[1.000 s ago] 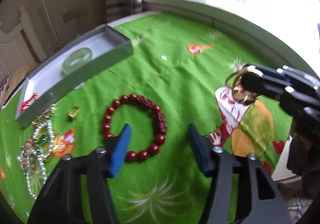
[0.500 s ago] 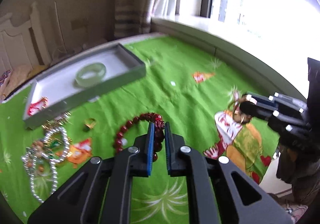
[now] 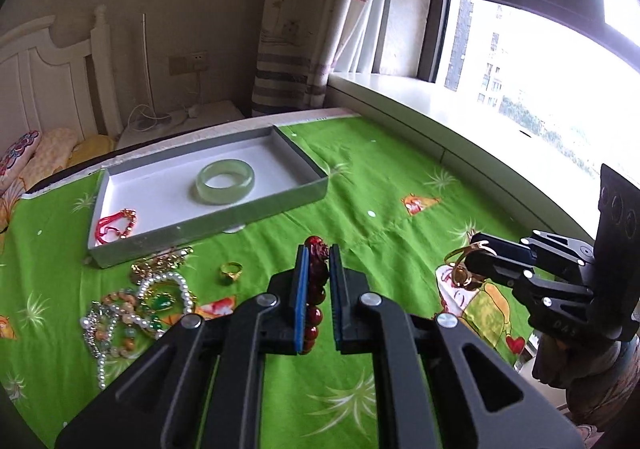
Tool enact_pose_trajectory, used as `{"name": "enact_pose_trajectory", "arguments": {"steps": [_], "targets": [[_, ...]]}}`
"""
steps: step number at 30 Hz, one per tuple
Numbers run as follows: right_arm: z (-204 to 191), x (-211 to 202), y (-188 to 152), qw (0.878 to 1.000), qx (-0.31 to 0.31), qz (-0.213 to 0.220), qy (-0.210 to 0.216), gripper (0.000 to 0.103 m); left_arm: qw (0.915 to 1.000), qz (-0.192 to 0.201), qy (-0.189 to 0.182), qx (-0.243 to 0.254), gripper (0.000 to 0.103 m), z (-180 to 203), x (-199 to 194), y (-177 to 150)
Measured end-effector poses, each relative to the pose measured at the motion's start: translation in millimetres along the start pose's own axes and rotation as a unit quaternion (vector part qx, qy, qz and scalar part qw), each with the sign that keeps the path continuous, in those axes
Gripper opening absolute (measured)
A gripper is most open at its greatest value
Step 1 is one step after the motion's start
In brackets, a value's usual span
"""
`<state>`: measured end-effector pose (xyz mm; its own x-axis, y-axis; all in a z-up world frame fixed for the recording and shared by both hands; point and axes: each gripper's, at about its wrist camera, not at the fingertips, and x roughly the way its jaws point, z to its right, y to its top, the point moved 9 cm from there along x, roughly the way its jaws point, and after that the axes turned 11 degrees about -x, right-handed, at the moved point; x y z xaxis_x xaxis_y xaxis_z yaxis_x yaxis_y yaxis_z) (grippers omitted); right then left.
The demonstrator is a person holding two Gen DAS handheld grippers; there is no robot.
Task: Organize jewelry
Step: 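Carry the gold ring and bead bracelet into the tray and open both tools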
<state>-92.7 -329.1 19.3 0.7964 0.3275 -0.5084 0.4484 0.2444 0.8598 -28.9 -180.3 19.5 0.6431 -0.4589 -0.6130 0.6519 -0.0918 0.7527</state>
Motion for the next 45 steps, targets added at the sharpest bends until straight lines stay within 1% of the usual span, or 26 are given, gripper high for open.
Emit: {"name": "enact_pose_trajectory", "arguments": {"steps": [6,11,18,22,26,28,32,35,38,40,41,42,43,44,45], "targets": [[-16,13,24,1.000,-0.022,0.004,0.015,0.023,0.9999,0.012,0.005,-0.008,0.010,-16,-9,11],[-20,39,46,0.999,-0.025,-0.009,0.029,0.023,0.9997,0.016,0.010,-0.017,0.010,-32,-10,26],[-13,81,79,0.999,-0.016,-0.025,0.037,0.023,0.9986,0.030,0.029,-0.032,0.010,-66,-6,65],[0,114,87,0.998,0.006,-0.053,0.039,0.023,0.9980,0.032,0.041,-0.034,0.010,-84,4,88],[20,152,91,0.995,0.045,-0.083,0.044,0.023,0.9970,0.032,0.057,-0.042,0.010,-104,21,109],[28,171,90,0.992,0.059,-0.102,0.042,0.023,0.9960,0.028,0.072,-0.044,0.010,-116,35,117],[38,200,88,0.988,0.058,-0.138,0.029,0.023,0.9935,0.012,0.101,-0.050,0.010,-138,68,122],[40,219,87,0.984,0.052,-0.165,0.030,0.023,0.9914,0.002,0.118,-0.055,0.010,-153,91,125],[49,238,90,0.982,0.045,-0.184,0.014,0.024,0.9887,-0.004,0.138,-0.059,0.010,-165,110,131],[58,251,91,0.979,0.039,-0.199,-0.009,0.024,0.9863,-0.005,0.151,-0.067,0.010,-173,121,137],[60,255,92,0.979,0.035,-0.203,-0.015,0.027,0.9856,-0.005,0.153,-0.073,0.011,-176,126,139],[61,259,93,0.978,0.031,-0.205,-0.016,0.046,0.9852,-0.004,0.153,-0.078,0.011,-178,127,140],[62,263,95,0.978,0.026,-0.207,-0.018,0.058,0.9846,-0.002,0.153,-0.084,0.014,-179,127,141],[61,265,97,0.978,0.027,-0.205,-0.008,0.066,0.9840,0.000,0.153,-0.090,0.029,-181,127,143],[62,266,100,0.979,0.025,-0.203,-0.008,0.069,0.9835,0.007,0.152,-0.097,0.051,-182,122,145]]}}
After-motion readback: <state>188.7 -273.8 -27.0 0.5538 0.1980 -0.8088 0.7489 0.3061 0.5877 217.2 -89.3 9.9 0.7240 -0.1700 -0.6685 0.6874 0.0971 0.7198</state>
